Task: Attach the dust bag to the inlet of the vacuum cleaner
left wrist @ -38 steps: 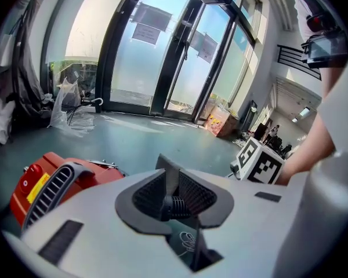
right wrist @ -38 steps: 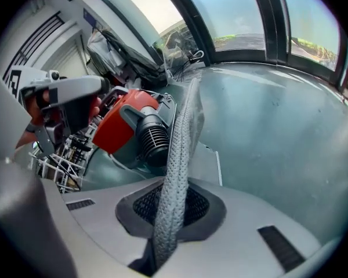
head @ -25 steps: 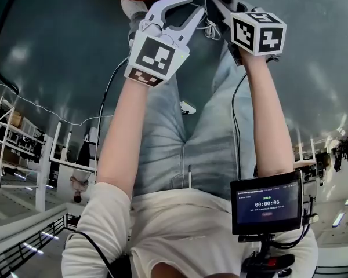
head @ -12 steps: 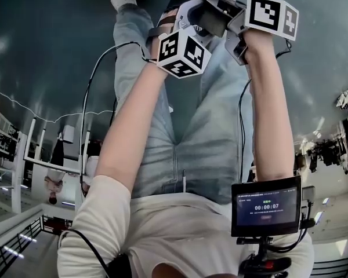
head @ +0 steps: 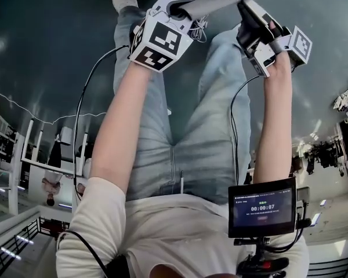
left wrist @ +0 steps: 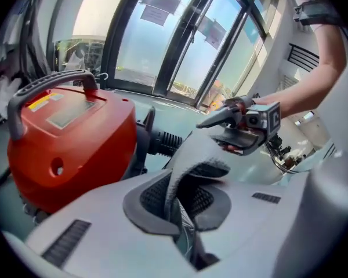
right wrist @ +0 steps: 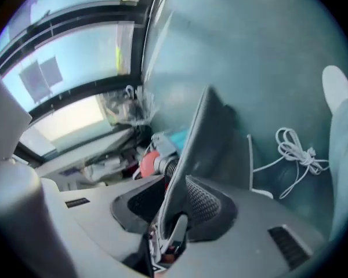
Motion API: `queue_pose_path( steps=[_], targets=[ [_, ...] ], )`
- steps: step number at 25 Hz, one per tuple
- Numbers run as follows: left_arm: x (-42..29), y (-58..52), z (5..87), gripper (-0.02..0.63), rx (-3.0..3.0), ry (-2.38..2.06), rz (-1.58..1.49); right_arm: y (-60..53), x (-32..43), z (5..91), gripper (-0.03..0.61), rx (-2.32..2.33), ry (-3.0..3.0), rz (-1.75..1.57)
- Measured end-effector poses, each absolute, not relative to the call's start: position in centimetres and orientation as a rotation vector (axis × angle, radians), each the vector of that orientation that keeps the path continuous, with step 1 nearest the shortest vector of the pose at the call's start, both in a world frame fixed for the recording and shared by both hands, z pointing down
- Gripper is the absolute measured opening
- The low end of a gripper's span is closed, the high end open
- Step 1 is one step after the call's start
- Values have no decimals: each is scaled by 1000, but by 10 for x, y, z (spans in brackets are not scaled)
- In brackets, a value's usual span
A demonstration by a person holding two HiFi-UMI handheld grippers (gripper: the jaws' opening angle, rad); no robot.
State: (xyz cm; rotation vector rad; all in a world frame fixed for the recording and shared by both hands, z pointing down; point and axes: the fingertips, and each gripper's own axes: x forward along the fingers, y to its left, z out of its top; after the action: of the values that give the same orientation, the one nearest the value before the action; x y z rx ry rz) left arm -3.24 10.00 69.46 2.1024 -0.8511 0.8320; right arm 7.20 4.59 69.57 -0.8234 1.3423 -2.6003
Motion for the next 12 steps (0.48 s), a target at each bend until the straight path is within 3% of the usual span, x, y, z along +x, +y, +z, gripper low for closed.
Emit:
queue_pose_path(
  steps=[3,12],
  targets=[
    [-44,96,687,18,2149,-853,828,38,125,727,92,-1055,1205,-2547],
    [-23,112,675,18,2324,-697,994,-11,101,743,92,-1035,1201,-2623]
  ],
)
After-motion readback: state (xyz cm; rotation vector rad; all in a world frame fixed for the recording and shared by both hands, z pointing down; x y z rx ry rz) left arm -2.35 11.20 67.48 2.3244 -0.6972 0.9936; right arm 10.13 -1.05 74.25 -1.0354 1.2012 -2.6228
